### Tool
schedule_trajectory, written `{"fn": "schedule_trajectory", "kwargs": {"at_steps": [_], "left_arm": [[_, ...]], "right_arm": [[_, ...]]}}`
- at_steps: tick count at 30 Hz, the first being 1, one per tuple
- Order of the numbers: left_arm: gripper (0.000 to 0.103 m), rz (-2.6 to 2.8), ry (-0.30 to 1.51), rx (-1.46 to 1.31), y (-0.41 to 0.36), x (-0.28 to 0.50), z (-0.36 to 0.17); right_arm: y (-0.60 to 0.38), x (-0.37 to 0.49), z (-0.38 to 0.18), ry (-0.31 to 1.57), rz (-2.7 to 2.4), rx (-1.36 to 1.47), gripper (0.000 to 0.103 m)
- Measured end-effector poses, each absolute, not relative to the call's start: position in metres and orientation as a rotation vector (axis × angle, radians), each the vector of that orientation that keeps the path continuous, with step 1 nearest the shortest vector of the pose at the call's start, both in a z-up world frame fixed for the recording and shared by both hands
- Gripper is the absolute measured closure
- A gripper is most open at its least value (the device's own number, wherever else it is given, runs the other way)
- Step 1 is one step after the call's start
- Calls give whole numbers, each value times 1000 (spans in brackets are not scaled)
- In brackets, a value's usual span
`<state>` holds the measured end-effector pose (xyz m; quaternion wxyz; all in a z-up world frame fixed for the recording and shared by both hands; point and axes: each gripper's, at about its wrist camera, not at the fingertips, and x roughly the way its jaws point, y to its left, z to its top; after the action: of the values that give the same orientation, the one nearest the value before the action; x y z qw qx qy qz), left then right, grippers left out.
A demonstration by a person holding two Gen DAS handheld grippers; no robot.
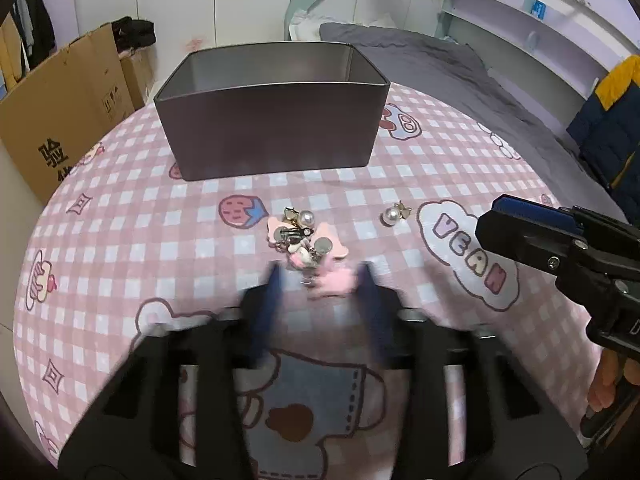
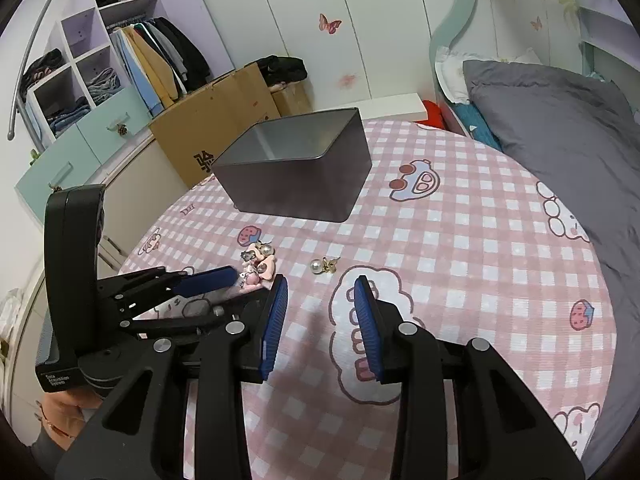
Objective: Organize jewelry
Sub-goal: 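Grasp a pink charm clip with the left tool while the right tool grasps a silver charm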
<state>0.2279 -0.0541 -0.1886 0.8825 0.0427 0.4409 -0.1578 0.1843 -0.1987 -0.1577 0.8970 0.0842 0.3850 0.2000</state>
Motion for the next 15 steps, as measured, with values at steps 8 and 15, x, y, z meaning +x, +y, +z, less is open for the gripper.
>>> {"fn": "schedule_trajectory", "kwargs": {"at_steps": [8, 15], "left_arm": [[75, -378, 923, 2, -30, 225, -185], [75, -337, 904, -48, 7, 216, -177]], "right_arm": [[-178, 190, -162, 818, 446, 128, 71], [-145, 196, -168, 847, 479, 59, 70]]}}
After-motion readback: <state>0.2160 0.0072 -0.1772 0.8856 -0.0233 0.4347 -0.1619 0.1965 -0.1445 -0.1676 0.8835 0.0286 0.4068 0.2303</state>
